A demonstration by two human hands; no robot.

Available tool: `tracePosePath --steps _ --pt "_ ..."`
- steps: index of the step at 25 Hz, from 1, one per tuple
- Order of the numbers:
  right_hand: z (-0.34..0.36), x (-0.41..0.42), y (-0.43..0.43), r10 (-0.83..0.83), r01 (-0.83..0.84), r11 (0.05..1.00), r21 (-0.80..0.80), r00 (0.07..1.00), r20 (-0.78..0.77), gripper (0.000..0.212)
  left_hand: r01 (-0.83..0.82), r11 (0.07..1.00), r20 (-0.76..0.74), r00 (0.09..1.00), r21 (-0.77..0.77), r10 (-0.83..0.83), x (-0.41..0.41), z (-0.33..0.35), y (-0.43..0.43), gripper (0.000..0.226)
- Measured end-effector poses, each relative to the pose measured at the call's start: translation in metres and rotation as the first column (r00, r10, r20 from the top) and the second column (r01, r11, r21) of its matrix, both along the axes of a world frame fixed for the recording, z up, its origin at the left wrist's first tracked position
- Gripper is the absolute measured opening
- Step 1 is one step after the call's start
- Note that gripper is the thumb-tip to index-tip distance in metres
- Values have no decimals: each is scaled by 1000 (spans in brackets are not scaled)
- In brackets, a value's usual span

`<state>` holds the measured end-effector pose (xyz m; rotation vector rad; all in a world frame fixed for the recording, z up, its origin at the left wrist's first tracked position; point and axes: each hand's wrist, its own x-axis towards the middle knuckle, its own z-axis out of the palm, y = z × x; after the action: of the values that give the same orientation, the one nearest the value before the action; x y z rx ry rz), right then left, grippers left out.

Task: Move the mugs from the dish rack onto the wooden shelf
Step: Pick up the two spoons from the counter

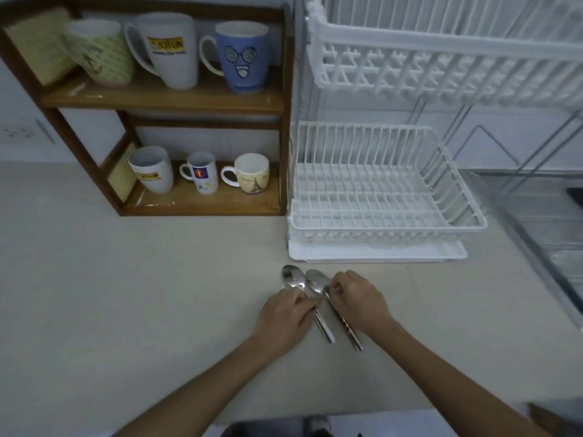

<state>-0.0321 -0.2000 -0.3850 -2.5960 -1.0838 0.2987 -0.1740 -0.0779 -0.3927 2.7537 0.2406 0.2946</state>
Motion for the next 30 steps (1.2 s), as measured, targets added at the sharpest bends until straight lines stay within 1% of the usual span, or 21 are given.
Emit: tracePosePath --steps 2,4,5,7,9,11,13,14,15,16,17,18,19,20,21,22,23,24,25,27,30 --pt "-3 3 -8 38 -40 998 -38 998 -55 23 -65 997 -41 997 41 66 1 -4 -11 20" --pt "-5 5 -11 102 -111 990 -90 990 -100 29 -222 974 -83 971 46 225 1 -6 -19 24" --pt "-4 6 -10 131 -143 984 -102 984 -121 27 -301 952 -103 947 49 304 1 -7 -21 26" --pt "0 11 -5 168 -188 974 -130 975 -147 20 -450 892 -178 874 54 452 4 -4 -20 26" --pt "9 17 -1 202 -234 952 -198 965 -168 22 -578 816 -281 781 17 558 9 4 -17 27" --pt "21 25 2 223 -275 934 -228 947 -230 23 -640 768 -379 719 -34 583 13 12 -12 29" --pt "38 36 1 223 -289 942 -173 919 -324 14 -650 759 -466 685 -43 560 12 26 -8 35" --pt "48 43 -1 224 -292 947 -136 901 -371 9 -648 762 -507 662 -18 552 10 37 -4 37" --pt "60 52 -4 236 -301 948 -100 879 -415 4 -644 765 -537 649 -12 538 8 49 0 35" --pt "74 62 -6 256 -315 948 -56 853 -454 3 -634 770 -558 665 -71 496 6 63 4 29" --pt "88 73 -9 278 -316 949 4 828 -488 9 -611 765 -572 709 -205 413 5 77 9 22" --pt "102 86 -10 295 -296 952 82 809 -509 13 -577 718 -582 758 -388 294 5 93 12 16" --pt "114 100 -11 300 -247 954 169 803 -515 15 -532 623 -566 807 -573 169 7 110 13 14" --pt "124 116 -11 285 -171 950 260 812 -509 15 -479 515 -519 851 -711 76 12 124 15 13" --pt "130 132 -8 254 -77 935 347 827 -502 14 -426 417 -453 891 -803 38 22 135 17 12" --pt "133 148 -4 209 25 908 419 839 -503 12 -374 318 -376 925 -871 59 36 142 20 10" --pt "135 164 2 162 122 873 471 840 -518 11 -326 218 -304 944 -920 127 55 148 24 9" --pt "134 177 11 126 197 843 500 832 -541 10 -287 124 -256 941 -950 220 77 151 28 8" --pt "131 188 22 108 237 829 506 820 -561 10 -270 66 -237 920 -961 311 100 151 32 6" --pt "121 203 48 103 229 859 459 800 -591 9 -325 47 -272 855 -945 442 146 146 38 2" --pt "95 216 81 35 226 911 344 790 -612 8 -429 21 -353 769 -903 533 200 126 50 12"
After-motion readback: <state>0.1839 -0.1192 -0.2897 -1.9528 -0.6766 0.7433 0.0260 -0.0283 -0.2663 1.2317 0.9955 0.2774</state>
